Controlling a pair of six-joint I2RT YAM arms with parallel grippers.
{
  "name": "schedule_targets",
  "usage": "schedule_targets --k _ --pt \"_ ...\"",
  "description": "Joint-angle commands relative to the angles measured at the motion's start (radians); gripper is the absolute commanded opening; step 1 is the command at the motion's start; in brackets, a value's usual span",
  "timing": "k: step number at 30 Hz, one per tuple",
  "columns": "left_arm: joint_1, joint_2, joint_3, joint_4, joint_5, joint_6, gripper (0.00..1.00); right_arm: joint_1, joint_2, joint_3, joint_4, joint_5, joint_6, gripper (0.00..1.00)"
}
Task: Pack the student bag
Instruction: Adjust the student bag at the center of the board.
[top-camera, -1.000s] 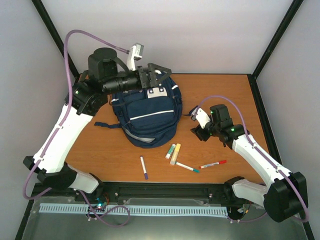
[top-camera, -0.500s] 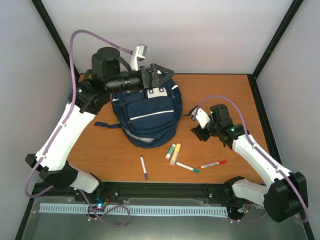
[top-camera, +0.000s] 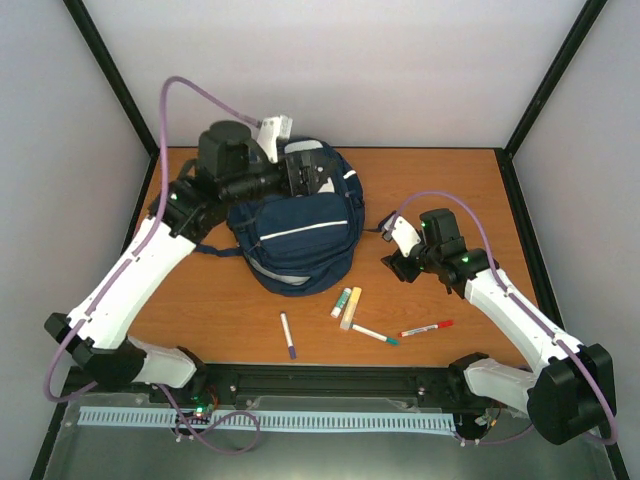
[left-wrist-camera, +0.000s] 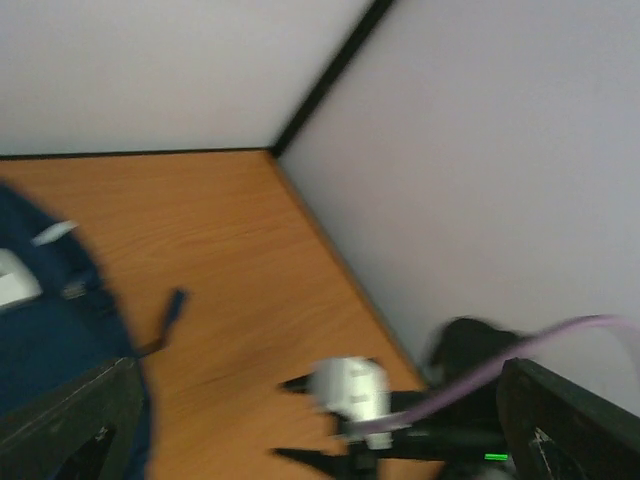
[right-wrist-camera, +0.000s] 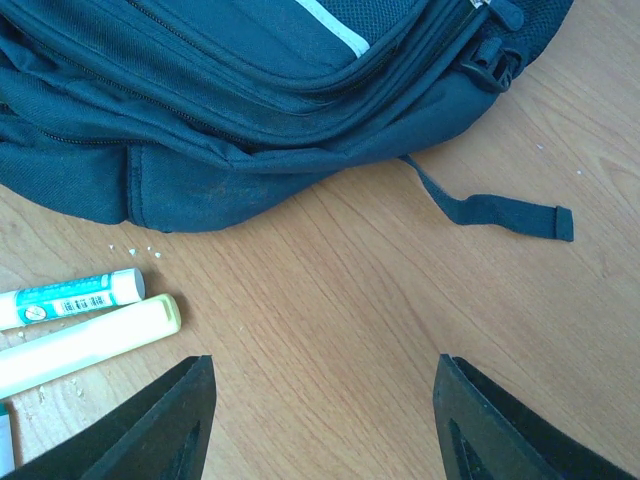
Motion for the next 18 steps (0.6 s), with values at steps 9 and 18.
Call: schedule_targets --k 9,18 --pt "0.054 0.029 -0.229 -0.060 -1.047 0.122 1.00 -0.012 -0.053 -0.005 0.005 -0.023 0.005 0.62" --pt "0.507 0.368 -0.114 -0.119 -0.390 -0.056 1.00 -0.012 -0.057 -0.007 -0.001 -0.034 0.005 0.65"
